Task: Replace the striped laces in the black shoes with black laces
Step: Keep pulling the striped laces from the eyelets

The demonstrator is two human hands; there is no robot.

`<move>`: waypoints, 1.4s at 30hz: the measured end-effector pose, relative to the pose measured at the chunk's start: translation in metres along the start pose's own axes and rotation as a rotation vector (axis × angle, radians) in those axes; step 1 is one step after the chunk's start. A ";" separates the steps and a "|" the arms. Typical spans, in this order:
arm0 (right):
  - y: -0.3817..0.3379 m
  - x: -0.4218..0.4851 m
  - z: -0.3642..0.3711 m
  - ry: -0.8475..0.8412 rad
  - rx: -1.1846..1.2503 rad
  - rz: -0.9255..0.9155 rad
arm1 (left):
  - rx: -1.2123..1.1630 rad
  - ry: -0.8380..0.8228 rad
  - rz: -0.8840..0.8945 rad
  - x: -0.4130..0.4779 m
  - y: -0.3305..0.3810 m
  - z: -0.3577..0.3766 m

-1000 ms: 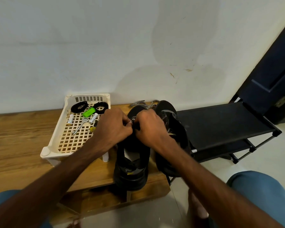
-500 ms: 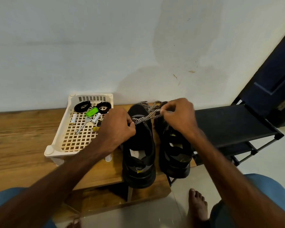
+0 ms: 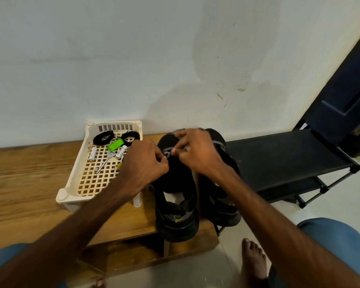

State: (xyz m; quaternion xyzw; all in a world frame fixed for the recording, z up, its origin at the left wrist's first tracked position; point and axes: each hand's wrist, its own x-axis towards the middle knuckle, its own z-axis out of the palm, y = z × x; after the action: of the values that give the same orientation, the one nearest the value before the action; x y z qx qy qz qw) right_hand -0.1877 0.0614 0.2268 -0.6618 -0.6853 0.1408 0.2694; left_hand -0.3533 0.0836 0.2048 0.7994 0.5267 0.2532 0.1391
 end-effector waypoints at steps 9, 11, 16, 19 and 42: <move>0.042 -0.016 -0.049 0.423 0.209 0.211 | -0.028 -0.018 -0.043 -0.002 0.004 0.004; 0.035 -0.021 -0.036 0.267 0.066 0.119 | -0.030 -0.012 -0.039 -0.003 0.005 0.004; 0.000 -0.019 0.001 -0.093 -0.289 -0.087 | -0.017 -0.020 -0.008 -0.004 0.004 0.004; -0.003 -0.018 0.021 -0.131 -0.349 -0.083 | -0.021 -0.022 0.022 -0.003 0.002 0.003; -0.001 -0.012 0.017 -0.068 -0.320 -0.097 | -0.023 -0.027 -0.038 -0.003 0.003 0.002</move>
State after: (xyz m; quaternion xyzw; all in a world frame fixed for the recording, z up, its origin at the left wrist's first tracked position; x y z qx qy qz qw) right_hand -0.1987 0.0527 0.2115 -0.6573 -0.7388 0.0393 0.1438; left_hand -0.3507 0.0802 0.2036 0.7911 0.5367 0.2458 0.1604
